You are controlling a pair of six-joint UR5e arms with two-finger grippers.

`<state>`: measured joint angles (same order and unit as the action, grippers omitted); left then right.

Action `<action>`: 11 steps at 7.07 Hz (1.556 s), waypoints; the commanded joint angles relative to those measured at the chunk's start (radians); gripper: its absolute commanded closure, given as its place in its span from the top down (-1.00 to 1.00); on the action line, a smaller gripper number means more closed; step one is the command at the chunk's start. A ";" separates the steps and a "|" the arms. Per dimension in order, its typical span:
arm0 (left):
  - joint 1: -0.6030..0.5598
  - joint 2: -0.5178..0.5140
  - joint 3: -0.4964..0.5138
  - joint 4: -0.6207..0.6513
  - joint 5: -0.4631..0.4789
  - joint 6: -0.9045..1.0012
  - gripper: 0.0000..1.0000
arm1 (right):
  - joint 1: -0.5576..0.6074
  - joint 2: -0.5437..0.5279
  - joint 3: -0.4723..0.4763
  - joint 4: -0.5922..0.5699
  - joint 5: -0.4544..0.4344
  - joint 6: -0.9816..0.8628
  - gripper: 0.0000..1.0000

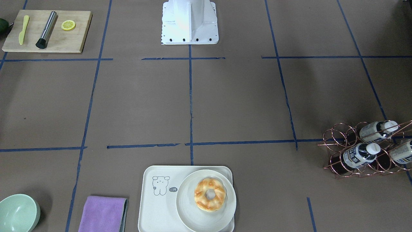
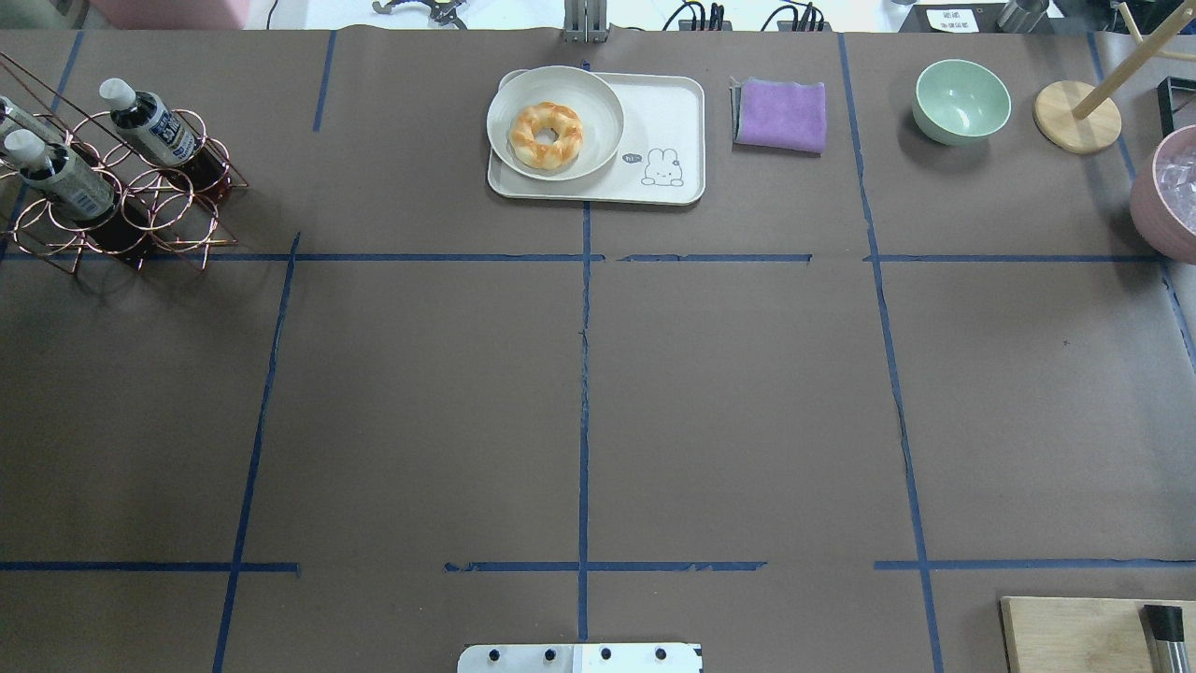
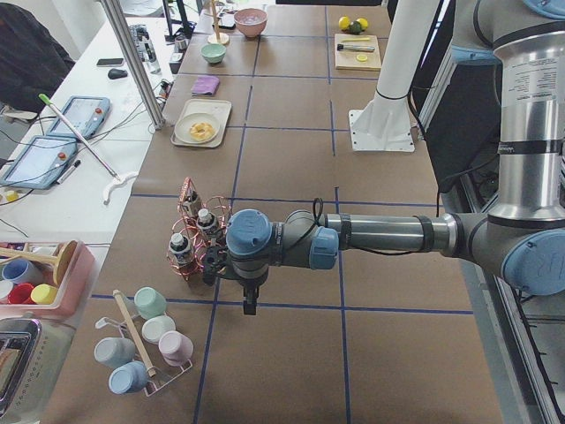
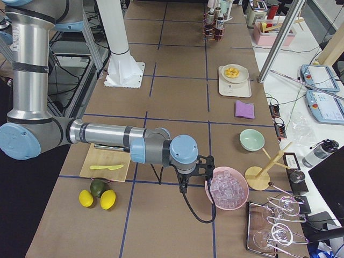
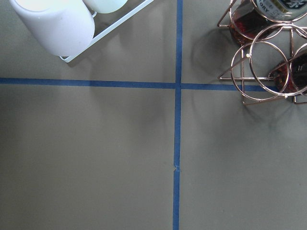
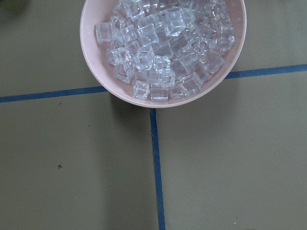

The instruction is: Place tea on tray

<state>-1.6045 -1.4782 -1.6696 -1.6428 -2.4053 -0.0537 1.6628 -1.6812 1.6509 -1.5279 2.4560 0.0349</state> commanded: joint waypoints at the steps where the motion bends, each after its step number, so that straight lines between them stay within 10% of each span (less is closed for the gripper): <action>1: 0.000 -0.001 0.001 -0.002 0.000 0.002 1.00 | 0.000 0.001 0.001 0.000 0.000 0.002 1.00; 11: 0.003 -0.002 -0.164 -0.008 -0.006 -0.050 1.00 | 0.000 0.008 0.030 0.000 0.011 0.006 1.00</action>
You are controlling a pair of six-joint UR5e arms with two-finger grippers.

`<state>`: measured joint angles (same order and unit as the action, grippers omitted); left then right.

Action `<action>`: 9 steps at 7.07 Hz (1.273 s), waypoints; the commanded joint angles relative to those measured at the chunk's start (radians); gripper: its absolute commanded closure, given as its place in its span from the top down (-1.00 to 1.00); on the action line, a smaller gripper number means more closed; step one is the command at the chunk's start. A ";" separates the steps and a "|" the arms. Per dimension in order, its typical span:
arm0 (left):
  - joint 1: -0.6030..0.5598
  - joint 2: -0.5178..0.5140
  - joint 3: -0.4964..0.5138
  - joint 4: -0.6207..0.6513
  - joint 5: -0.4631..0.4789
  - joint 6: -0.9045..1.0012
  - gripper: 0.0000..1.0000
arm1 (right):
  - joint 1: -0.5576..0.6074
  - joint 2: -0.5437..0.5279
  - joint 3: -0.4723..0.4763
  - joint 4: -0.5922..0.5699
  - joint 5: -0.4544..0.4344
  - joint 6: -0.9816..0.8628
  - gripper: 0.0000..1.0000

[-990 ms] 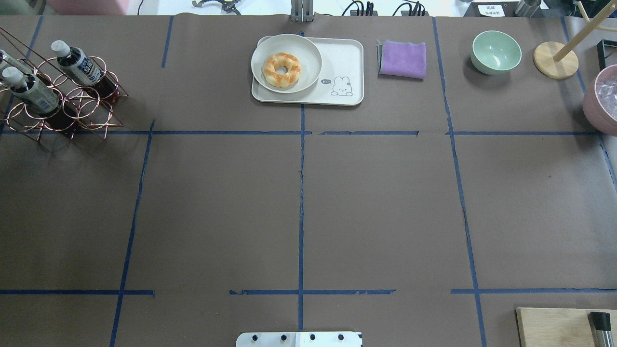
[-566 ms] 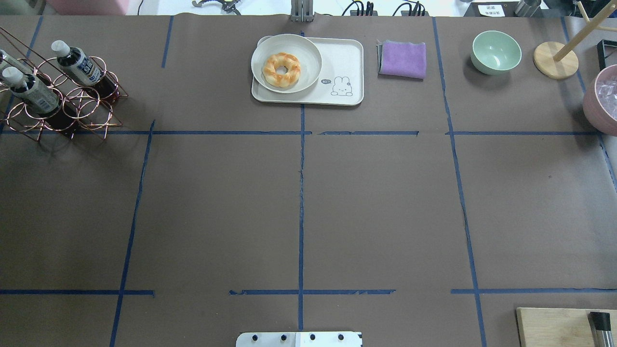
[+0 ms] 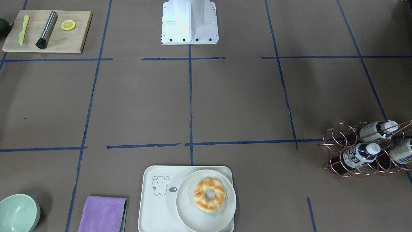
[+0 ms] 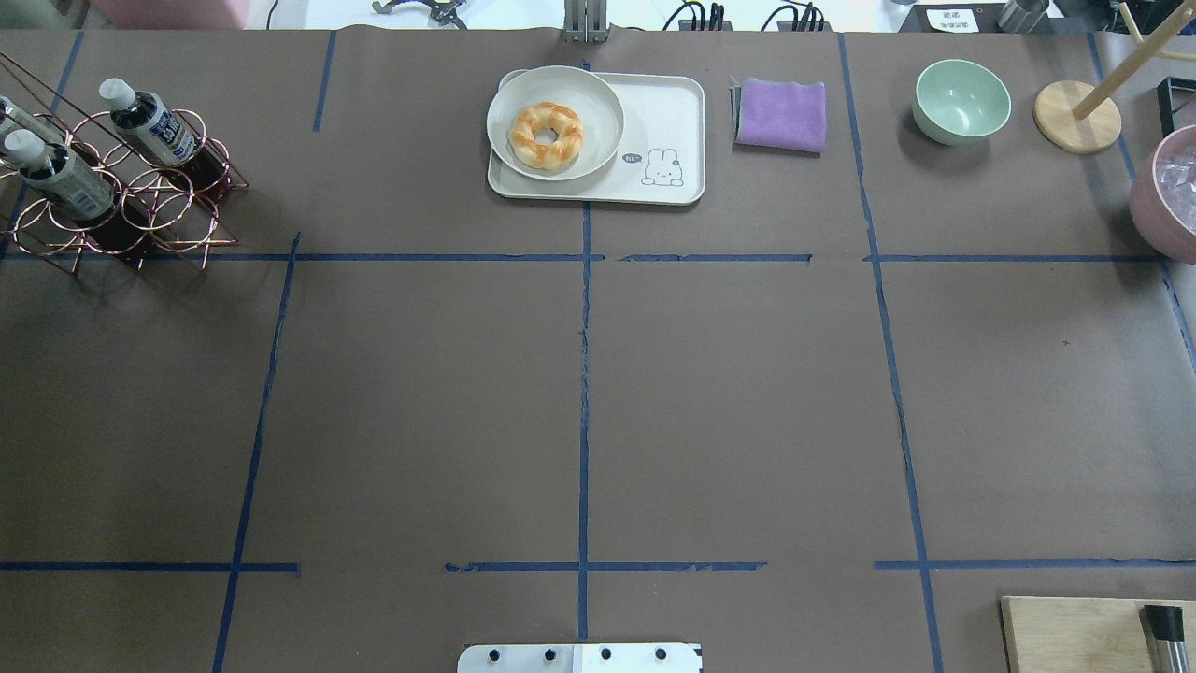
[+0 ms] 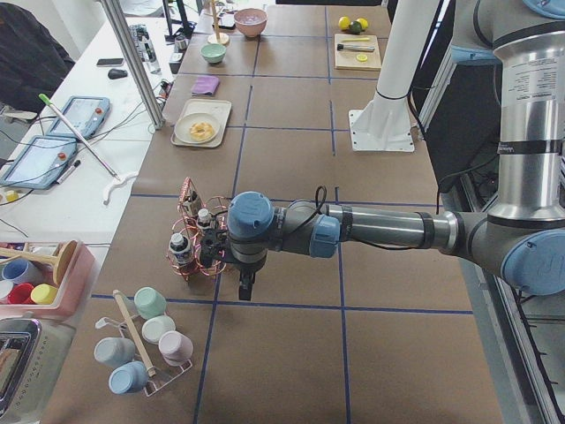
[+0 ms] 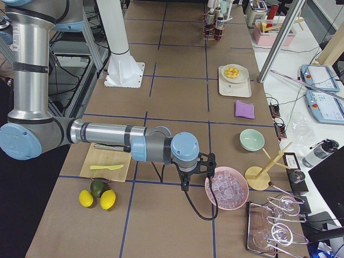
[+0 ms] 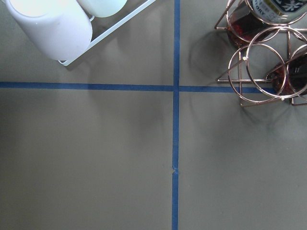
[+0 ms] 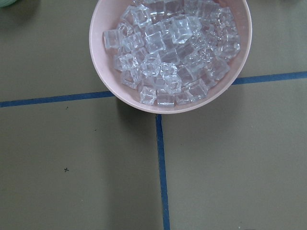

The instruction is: Place tea on tray

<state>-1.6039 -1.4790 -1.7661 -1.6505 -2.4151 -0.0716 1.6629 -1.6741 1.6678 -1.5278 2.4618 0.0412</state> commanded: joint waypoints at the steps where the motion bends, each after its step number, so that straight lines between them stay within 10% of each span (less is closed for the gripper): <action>1: 0.008 -0.003 -0.122 -0.009 0.005 -0.078 1.00 | -0.002 0.005 0.015 0.000 0.003 -0.001 1.00; 4: 0.079 -0.001 -0.144 -0.264 0.010 -0.311 1.00 | -0.003 0.031 0.014 -0.002 0.000 0.002 1.00; 9: 0.347 0.009 -0.125 -0.616 0.403 -0.695 1.00 | -0.003 0.024 0.030 0.000 0.008 0.000 1.00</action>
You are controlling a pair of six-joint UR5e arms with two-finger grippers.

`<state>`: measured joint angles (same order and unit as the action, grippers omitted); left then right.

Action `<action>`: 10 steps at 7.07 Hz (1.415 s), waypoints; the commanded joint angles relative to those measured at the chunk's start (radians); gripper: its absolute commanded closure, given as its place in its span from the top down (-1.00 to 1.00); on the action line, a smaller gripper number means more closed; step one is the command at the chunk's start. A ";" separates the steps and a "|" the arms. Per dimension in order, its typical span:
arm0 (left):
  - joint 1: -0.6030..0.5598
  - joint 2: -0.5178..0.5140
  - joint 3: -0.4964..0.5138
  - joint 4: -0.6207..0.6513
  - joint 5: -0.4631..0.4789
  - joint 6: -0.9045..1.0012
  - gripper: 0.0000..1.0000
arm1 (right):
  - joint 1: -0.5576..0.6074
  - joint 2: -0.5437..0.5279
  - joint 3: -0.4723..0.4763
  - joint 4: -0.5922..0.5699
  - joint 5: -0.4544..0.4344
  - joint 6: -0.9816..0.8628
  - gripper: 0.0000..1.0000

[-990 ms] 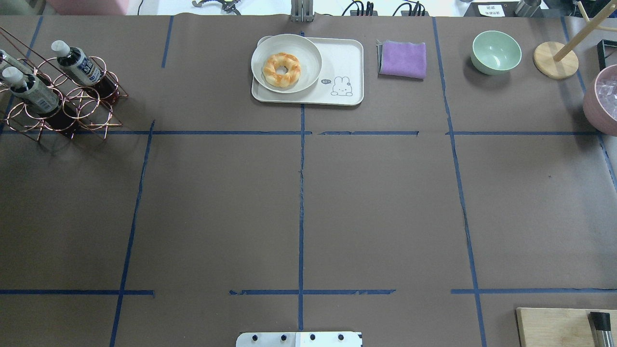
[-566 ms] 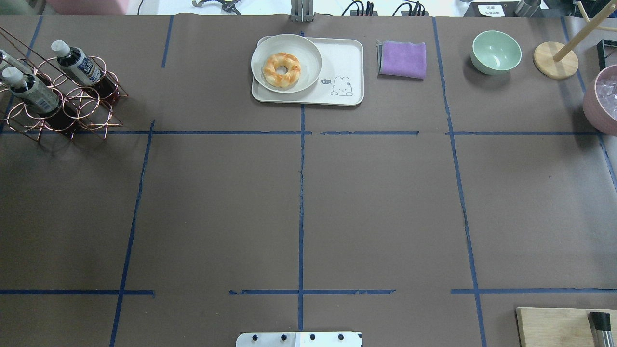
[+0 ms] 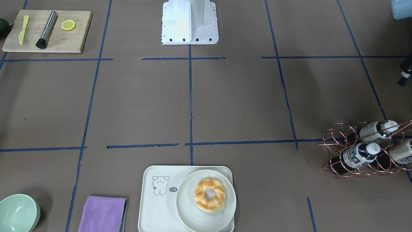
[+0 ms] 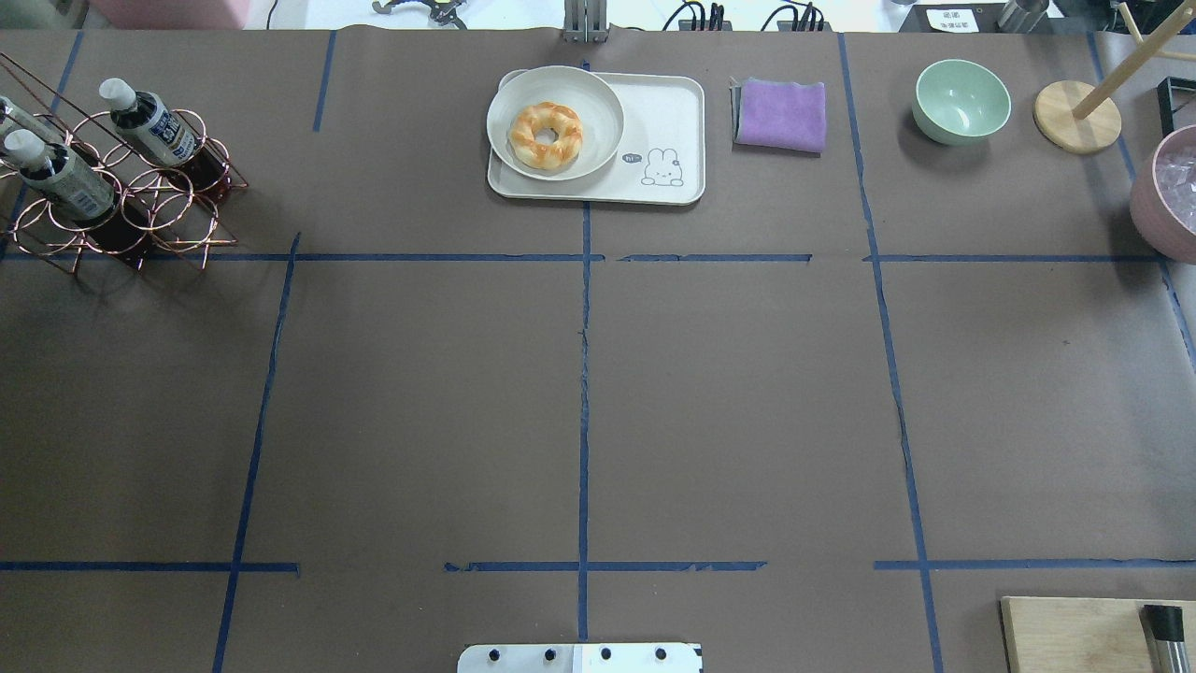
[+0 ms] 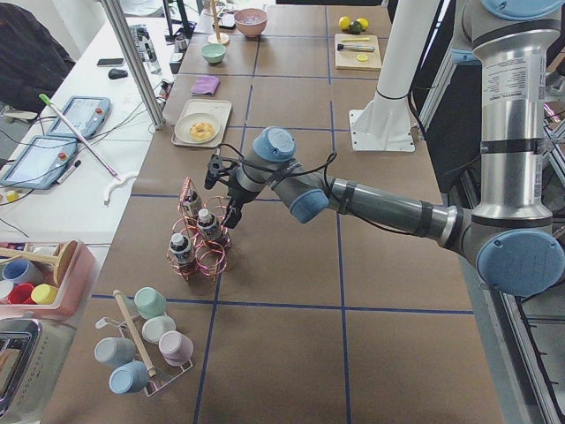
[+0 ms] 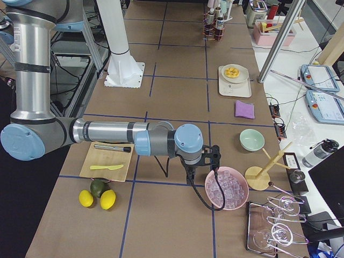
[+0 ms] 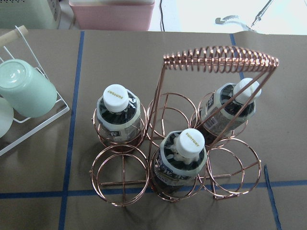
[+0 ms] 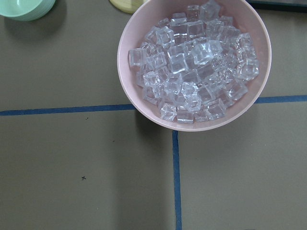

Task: Place tea on tray
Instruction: 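Lower the left gripper onto a dark tea bottle in the copper rack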

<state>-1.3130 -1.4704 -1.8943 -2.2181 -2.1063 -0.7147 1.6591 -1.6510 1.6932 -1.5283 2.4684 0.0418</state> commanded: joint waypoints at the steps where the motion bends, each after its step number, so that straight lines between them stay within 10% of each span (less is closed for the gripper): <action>1: 0.098 0.004 0.006 -0.111 0.164 -0.102 1.00 | 0.001 0.005 0.006 0.000 0.000 -0.002 1.00; 5: 0.218 -0.014 0.160 -0.358 0.465 -0.138 0.95 | 0.001 0.010 0.013 0.002 0.000 -0.003 1.00; 10: 0.262 -0.067 0.228 -0.399 0.498 -0.140 0.84 | -0.001 0.010 0.017 0.002 0.000 -0.002 1.00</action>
<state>-1.0786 -1.5291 -1.6685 -2.6166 -1.6265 -0.8544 1.6591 -1.6413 1.7103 -1.5263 2.4682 0.0402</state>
